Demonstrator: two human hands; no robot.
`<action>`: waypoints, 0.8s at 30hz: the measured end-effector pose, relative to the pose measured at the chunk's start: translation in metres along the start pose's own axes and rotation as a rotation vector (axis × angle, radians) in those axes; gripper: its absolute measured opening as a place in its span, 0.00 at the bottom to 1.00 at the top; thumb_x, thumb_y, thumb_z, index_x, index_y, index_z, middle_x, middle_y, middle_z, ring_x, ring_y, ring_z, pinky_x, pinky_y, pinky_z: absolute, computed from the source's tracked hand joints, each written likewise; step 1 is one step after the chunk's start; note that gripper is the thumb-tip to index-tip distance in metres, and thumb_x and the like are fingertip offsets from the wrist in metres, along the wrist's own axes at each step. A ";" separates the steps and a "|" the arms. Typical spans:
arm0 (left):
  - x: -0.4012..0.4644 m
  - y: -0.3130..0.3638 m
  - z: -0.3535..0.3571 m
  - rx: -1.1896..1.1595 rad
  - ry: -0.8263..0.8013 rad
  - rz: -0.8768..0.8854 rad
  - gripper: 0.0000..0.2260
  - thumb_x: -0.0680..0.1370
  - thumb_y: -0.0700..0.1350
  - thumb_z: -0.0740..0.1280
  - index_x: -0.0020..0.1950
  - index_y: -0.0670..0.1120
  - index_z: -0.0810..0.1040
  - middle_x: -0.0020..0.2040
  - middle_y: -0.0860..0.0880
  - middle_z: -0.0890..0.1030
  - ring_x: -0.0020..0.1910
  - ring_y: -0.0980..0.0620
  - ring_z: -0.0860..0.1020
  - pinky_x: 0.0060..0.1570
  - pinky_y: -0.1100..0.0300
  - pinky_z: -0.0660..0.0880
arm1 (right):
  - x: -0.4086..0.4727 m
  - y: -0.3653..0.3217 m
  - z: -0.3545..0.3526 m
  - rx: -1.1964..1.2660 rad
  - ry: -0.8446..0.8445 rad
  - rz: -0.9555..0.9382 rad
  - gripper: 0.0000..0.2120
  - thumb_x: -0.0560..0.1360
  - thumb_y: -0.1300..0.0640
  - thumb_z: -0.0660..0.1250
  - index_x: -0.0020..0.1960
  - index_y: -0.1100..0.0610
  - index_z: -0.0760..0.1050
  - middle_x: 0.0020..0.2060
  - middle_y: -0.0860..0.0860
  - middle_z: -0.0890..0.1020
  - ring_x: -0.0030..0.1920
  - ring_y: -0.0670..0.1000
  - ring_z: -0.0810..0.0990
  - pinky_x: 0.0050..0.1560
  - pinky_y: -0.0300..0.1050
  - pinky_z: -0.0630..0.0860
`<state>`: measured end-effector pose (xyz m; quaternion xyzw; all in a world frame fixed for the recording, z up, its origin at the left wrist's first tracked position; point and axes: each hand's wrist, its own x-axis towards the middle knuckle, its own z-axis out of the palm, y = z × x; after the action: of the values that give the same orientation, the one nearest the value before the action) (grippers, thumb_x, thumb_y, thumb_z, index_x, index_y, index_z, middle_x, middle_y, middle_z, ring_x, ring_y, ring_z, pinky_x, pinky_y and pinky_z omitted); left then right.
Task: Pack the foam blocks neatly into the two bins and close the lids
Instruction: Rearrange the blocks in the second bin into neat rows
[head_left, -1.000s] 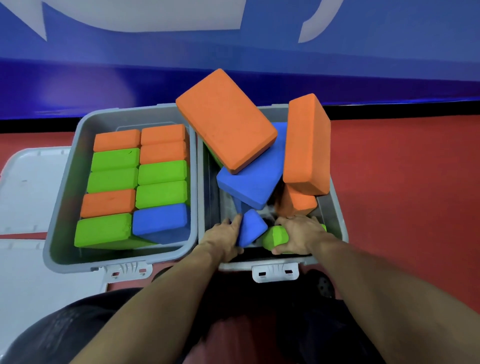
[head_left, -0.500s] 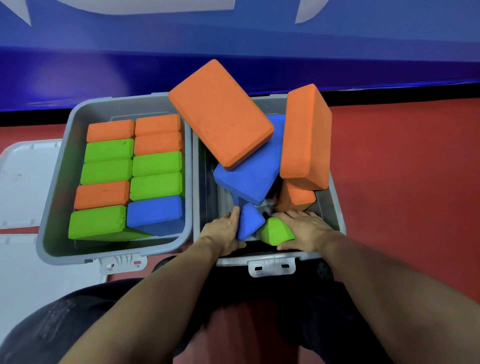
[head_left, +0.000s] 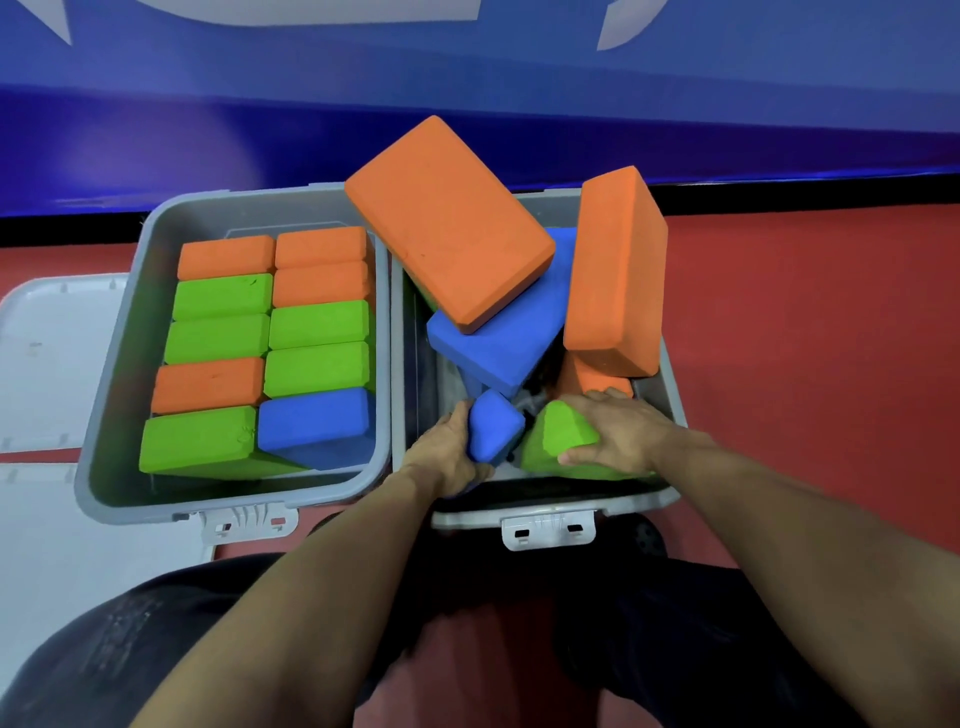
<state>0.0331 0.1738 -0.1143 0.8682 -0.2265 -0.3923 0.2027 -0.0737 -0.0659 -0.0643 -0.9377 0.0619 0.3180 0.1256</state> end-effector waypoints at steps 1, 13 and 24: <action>0.000 0.000 0.001 0.009 0.009 -0.001 0.45 0.69 0.50 0.79 0.79 0.55 0.55 0.70 0.49 0.72 0.64 0.44 0.75 0.62 0.50 0.73 | -0.001 -0.002 -0.008 0.000 0.009 0.000 0.44 0.73 0.30 0.64 0.80 0.46 0.52 0.75 0.52 0.66 0.74 0.57 0.63 0.71 0.57 0.64; -0.010 0.003 -0.002 0.174 -0.097 0.089 0.47 0.70 0.47 0.78 0.82 0.60 0.55 0.76 0.51 0.68 0.72 0.45 0.71 0.71 0.51 0.69 | -0.016 -0.022 -0.019 -0.083 -0.036 -0.047 0.42 0.73 0.34 0.69 0.79 0.41 0.52 0.67 0.50 0.70 0.68 0.55 0.65 0.69 0.60 0.61; -0.008 0.009 -0.007 0.460 -0.147 0.188 0.45 0.71 0.48 0.77 0.81 0.62 0.55 0.76 0.54 0.68 0.74 0.46 0.68 0.71 0.41 0.61 | 0.001 -0.009 0.014 0.039 0.011 -0.026 0.44 0.73 0.35 0.69 0.81 0.45 0.51 0.73 0.49 0.66 0.73 0.53 0.61 0.71 0.55 0.59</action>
<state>0.0313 0.1726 -0.1007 0.8358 -0.4034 -0.3720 0.0185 -0.0795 -0.0530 -0.0738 -0.9375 0.0567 0.3099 0.1477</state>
